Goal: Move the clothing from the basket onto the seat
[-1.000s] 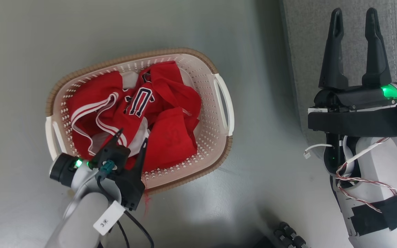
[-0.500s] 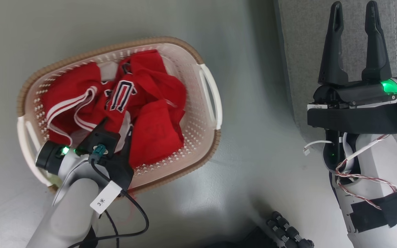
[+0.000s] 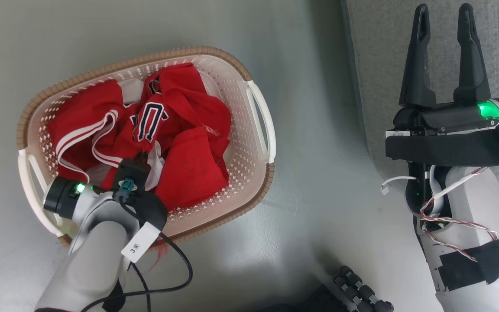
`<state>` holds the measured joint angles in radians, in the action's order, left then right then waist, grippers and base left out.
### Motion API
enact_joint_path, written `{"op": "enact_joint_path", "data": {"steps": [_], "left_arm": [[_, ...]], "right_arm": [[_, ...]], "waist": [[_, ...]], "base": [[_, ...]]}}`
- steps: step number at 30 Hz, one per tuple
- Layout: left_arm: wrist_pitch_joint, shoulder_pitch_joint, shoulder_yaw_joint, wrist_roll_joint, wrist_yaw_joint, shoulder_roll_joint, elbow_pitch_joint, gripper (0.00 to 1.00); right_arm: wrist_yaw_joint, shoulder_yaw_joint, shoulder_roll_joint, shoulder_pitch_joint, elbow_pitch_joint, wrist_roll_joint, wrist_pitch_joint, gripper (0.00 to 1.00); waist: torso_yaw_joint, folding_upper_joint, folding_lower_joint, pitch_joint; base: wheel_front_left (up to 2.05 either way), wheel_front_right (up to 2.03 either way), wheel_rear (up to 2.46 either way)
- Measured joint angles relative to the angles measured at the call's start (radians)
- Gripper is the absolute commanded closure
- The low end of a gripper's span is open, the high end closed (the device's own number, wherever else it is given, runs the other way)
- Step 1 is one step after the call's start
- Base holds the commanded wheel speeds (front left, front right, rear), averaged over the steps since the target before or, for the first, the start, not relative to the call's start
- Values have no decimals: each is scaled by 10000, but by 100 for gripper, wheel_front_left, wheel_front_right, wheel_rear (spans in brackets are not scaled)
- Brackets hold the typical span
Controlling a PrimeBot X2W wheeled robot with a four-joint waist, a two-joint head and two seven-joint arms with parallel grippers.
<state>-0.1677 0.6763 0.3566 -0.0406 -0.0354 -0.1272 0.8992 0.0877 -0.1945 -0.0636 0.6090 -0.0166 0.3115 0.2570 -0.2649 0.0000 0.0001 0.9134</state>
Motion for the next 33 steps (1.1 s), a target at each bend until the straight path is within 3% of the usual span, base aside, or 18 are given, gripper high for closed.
{"op": "enact_joint_path", "data": {"steps": [6, 18, 33], "left_arm": [[-374, 29, 8, -21, 19, 130, 56, 100], [-782, -54, 167, -251, 462, 512, -201, 100], [-821, -1192, 81, -966, 924, 688, -1894, 100]], "right_arm": [[-15, 67, 13, -4, -228, -33, 0, 0], [-178, 234, 25, -100, -821, -107, -2, 0], [-443, 466, -69, -975, -1756, -401, -2, 0]], "waist": [[55, 0, 0, -242], [385, 0, -1, -1132], [1014, -1, -1, -3000]], "base": [[0, 0, 0], [0, 0, 0], [0, 0, 0]]}}
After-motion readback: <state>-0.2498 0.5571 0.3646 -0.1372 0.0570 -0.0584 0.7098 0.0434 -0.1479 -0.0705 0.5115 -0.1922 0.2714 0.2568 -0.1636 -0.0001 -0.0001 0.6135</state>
